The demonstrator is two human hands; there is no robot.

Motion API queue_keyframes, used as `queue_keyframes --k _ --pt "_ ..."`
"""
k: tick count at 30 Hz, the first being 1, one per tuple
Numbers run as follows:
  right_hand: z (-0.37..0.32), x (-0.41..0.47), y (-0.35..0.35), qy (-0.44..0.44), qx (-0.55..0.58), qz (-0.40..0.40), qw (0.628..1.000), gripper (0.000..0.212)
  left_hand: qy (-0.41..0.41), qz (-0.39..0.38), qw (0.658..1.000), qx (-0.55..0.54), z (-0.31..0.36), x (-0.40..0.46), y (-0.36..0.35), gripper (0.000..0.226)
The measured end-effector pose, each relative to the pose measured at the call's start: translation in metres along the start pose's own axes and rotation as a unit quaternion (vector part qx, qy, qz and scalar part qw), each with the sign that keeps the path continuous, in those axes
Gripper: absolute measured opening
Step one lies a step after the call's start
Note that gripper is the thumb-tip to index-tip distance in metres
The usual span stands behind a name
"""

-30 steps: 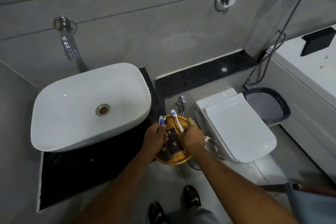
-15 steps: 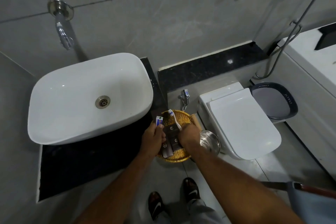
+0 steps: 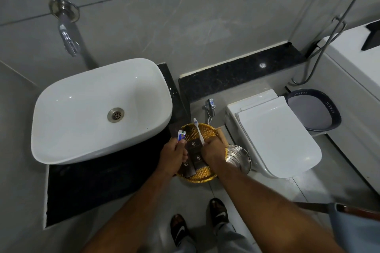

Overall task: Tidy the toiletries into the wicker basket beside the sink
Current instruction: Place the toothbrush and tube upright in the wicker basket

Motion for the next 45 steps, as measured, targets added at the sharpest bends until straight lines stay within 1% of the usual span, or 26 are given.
queue_keyframes --k 4,6,8,9,10,11,13,14,15,16,18,20,22,23,25,27,29,31,34,38,41,45 --pt "-0.004 -0.004 0.005 0.010 0.010 0.017 1.000 0.007 0.000 -0.004 1.000 0.004 0.003 -0.004 -0.002 0.022" --pt "-0.015 -0.011 0.013 0.042 -0.009 0.050 0.998 0.007 -0.004 -0.009 1.000 0.013 0.006 -0.007 -0.001 0.022" --pt "-0.030 -0.028 0.029 0.106 -0.018 0.118 0.987 0.011 -0.022 -0.008 0.998 0.051 0.013 -0.010 0.000 0.022" --pt "-0.039 -0.040 0.041 0.151 -0.027 0.156 0.976 0.011 -0.038 -0.008 0.994 0.098 0.018 -0.011 0.000 0.023" --pt "-0.047 -0.052 0.053 0.201 -0.043 0.177 0.963 0.012 -0.049 -0.022 0.985 0.162 0.023 -0.012 -0.002 0.022" --pt "-0.055 -0.062 0.061 0.254 -0.063 0.171 0.950 0.017 -0.048 -0.057 0.971 0.226 0.027 -0.012 -0.008 0.021" --pt "-0.067 -0.071 0.065 0.350 -0.118 0.091 0.925 0.027 -0.029 -0.165 0.932 0.321 0.032 -0.015 -0.024 0.020" --pt "-0.070 -0.073 0.063 0.379 -0.158 0.043 0.911 0.026 -0.026 -0.208 0.911 0.355 0.036 -0.017 -0.032 0.021" --pt "-0.070 -0.073 0.061 0.391 -0.194 0.007 0.900 0.021 -0.023 -0.235 0.893 0.382 0.041 -0.017 -0.038 0.023" --pt "-0.068 -0.072 0.060 0.394 -0.219 -0.009 0.893 0.017 -0.016 -0.250 0.880 0.403 0.045 -0.015 -0.043 0.024" --pt "-0.063 -0.069 0.063 0.397 -0.225 -0.006 0.890 0.014 0.008 -0.263 0.864 0.430 0.050 -0.009 -0.050 0.029" --pt "-0.055 -0.067 0.063 0.397 -0.229 -0.004 0.889 0.014 0.020 -0.270 0.860 0.432 0.050 -0.004 -0.055 0.034" --pt "-0.045 -0.062 0.064 0.365 -0.224 0.003 0.904 0.014 -0.005 -0.247 0.880 0.406 0.052 0.003 -0.056 0.031" --pt "-0.039 -0.059 0.065 0.332 -0.214 0.016 0.918 0.012 -0.028 -0.213 0.895 0.391 0.056 0.006 -0.053 0.027" --pt "-0.026 -0.054 0.065 0.256 -0.196 0.044 0.946 0.013 -0.078 -0.105 0.922 0.366 0.065 0.012 -0.044 0.030" --pt "-0.017 -0.051 0.056 0.182 -0.199 0.039 0.962 0.018 -0.133 0.010 0.929 0.344 0.071 0.012 -0.033 0.039" --pt "-0.012 -0.049 0.043 0.130 -0.225 0.012 0.966 0.018 -0.190 0.070 0.922 0.329 0.073 0.006 -0.026 0.036" --pt "-0.013 -0.048 0.035 0.108 -0.228 0.007 0.968 0.015 -0.234 0.090 0.909 0.334 0.070 0.000 -0.022 0.030" --pt "-0.015 -0.047 0.030 0.114 -0.226 0.020 0.967 0.016 -0.273 0.104 0.893 0.342 0.065 -0.007 -0.019 0.031" --pt "-0.015 -0.046 0.026 0.112 -0.283 -0.004 0.952 0.011 -0.281 0.112 0.884 0.356 0.059 -0.015 -0.015 0.037" --pt "-0.011 -0.048 0.023 0.098 -0.298 -0.023 0.949 0.011 -0.284 0.118 0.883 0.355 0.056 -0.018 -0.008 0.037" --pt "-0.008 -0.048 0.022 0.092 -0.308 -0.026 0.947 0.008 -0.297 0.123 0.875 0.361 0.056 -0.024 0.000 0.035"
Point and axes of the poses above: each hand's wrist, its own x-axis towards the middle knuckle, its own y-axis out of the back of the hand, z = x × y, the point moved 7 cm from there along x, towards the middle knuckle, and after that the axes turned 15 degrees about y, right-handed, at the moved point
